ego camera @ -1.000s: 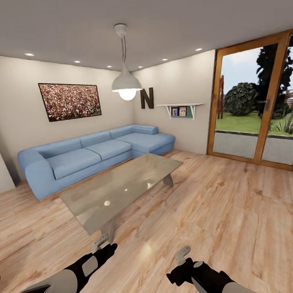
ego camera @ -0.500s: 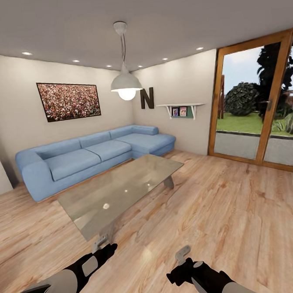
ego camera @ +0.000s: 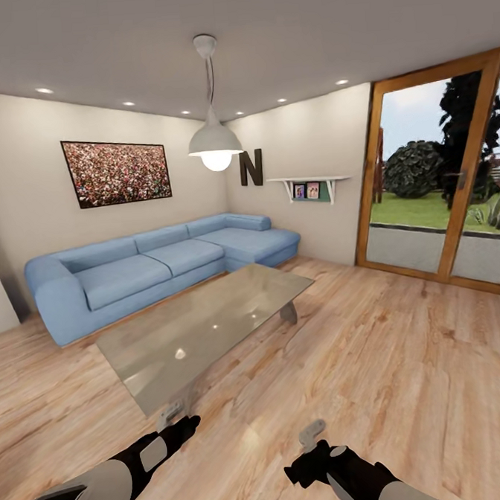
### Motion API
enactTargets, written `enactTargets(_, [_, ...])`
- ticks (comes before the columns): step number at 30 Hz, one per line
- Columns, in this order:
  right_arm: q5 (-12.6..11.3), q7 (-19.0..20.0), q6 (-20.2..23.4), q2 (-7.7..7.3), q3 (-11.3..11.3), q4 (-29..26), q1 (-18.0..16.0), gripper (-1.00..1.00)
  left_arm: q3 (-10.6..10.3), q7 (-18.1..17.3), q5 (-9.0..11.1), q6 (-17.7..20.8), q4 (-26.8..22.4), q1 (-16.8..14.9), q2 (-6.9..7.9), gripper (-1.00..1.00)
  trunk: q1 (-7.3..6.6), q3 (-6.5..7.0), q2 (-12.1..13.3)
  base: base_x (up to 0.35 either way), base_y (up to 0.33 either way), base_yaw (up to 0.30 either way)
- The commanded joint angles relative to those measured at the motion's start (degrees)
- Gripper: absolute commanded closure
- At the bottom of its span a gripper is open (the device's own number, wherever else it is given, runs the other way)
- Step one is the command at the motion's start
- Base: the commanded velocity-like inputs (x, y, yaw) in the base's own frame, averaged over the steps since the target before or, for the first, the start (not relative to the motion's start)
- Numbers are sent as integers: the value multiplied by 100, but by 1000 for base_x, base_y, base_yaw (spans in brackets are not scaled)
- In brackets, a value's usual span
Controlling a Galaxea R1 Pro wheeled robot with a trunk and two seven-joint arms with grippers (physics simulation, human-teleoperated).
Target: Place each of the two pumpkins and all three candles from the living room inside a cabinet in the living room (use any cabinet), then make sure every cabinet is closed, and position the cauldron so it is next to a table in the living room.
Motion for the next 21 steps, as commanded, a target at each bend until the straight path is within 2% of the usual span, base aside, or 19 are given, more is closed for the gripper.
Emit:
enactTargets(1, [-45,3,31,-2,29,-8,-4,-100,45,-27,19,17,9,-6,3,-100,2,-7,-4,189,0,0])
enactTargets(21, [-45,1,31,1,29,-11,-4,-100,45,-27,19,17,9,-6,3,-100,2,-7,-4,30,-6,0])
